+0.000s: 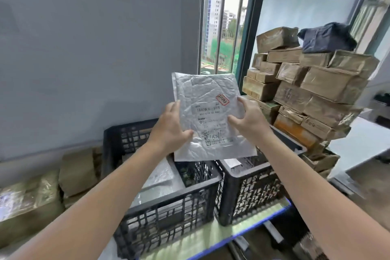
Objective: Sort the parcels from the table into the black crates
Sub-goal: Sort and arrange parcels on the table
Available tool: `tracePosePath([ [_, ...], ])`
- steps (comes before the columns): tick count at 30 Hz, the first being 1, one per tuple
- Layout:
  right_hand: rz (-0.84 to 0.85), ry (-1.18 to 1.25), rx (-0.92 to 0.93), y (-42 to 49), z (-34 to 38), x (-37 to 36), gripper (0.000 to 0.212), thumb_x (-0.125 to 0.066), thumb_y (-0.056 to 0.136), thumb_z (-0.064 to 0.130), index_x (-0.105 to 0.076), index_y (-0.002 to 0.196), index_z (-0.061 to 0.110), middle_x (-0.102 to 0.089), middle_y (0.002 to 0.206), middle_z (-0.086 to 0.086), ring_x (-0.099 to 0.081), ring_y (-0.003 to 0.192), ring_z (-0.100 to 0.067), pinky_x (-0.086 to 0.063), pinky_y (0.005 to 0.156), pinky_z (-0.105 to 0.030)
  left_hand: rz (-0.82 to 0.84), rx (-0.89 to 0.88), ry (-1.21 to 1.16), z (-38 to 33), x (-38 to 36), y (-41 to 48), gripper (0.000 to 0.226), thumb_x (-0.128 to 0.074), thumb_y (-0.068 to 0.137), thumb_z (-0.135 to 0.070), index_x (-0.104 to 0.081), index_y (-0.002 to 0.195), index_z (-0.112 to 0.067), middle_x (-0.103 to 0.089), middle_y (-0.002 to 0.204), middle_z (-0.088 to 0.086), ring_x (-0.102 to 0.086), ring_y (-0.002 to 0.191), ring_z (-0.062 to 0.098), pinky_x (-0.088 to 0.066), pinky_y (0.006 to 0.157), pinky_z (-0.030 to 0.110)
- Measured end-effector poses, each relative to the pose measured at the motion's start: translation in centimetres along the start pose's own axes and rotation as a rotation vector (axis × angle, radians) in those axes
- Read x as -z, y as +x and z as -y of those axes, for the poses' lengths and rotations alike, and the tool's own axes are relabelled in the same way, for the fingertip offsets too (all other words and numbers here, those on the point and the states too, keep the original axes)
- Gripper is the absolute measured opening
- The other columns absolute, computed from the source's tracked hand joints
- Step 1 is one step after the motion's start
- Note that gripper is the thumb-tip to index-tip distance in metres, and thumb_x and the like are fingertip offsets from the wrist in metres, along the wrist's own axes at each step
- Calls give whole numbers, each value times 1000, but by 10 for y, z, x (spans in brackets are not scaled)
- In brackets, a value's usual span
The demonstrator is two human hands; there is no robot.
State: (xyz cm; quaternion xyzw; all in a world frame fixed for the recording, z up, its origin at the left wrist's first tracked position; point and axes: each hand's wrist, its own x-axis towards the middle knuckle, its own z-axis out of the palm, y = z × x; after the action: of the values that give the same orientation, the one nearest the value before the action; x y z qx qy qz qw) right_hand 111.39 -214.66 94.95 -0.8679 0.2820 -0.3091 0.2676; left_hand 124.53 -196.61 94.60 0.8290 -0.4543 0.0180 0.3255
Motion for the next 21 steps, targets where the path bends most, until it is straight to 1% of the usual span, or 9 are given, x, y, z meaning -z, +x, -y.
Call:
tracePosePath([
  [3,62,-129,-28,33,-27,5,76,-71,90,30,-33,151,9,-42,142,-15,-51,122,-25,-42,104,-31,107,1,73,0,-25,40,96,-74,85,-41,-18,156,-10,-32,155,5,-35,140,22,-31,113,35],
  [6,182,-288,-94,65,-56,9,83,-71,87,43,-31,153,12,-37,145,-15,-49,123,-27,-40,103,-32,240,25,135,2,-53,79,89,-70,85,-51,-28,151,-8,-37,151,10,-40,135,27,-36,110,40],
  [8,283,-406,-134,85,-75,11,84,-70,84,51,-34,150,12,-35,147,-15,-51,117,-24,-39,93,-27,338,51,156,1,-72,104,75,-68,86,-54,-43,137,-6,-48,137,14,-51,116,28,-46,93,38],
  [10,350,-500,-170,105,-95,15,78,-69,83,55,-42,143,12,-37,144,-15,-52,104,-21,-40,85,-26,442,69,177,-5,-92,127,64,-65,87,-57,-53,124,-6,-55,122,14,-57,102,27,-48,76,36],
  [12,397,-574,-184,120,-110,16,76,-68,84,56,-44,140,11,-37,142,-16,-54,101,-22,-44,83,-28,497,65,241,-11,-109,142,56,-60,88,-62,-58,105,-9,-55,107,10,-54,102,26,-45,73,36],
  [15,482,-646,-208,140,-142,6,75,-68,84,56,-44,140,11,-40,138,-15,-57,99,-23,-49,81,-29,526,77,318,-18,-145,164,52,-56,89,-64,-47,72,-16,-45,87,3,-40,105,24,-43,78,37],
  [16,507,-660,-215,144,-154,-1,72,-69,84,55,-47,137,12,-41,135,-13,-57,94,-21,-49,75,-28,551,91,333,-20,-159,169,52,-56,89,-63,-45,69,-16,-45,85,2,-40,107,24,-42,78,37],
  [18,554,-694,-222,151,-179,-17,64,-71,84,53,-52,130,13,-43,131,-10,-57,86,-17,-46,66,-25,627,123,361,-22,-188,178,50,-56,90,-60,-47,72,-14,-48,94,3,-38,112,25,-39,78,37],
  [21,643,-707,-195,165,-217,-48,57,-70,86,51,-53,123,12,-42,129,-12,-56,80,-18,-48,70,-29,744,181,463,-20,-227,193,48,-52,92,-62,-53,90,-13,-52,120,9,-34,112,25,-37,84,40],
])
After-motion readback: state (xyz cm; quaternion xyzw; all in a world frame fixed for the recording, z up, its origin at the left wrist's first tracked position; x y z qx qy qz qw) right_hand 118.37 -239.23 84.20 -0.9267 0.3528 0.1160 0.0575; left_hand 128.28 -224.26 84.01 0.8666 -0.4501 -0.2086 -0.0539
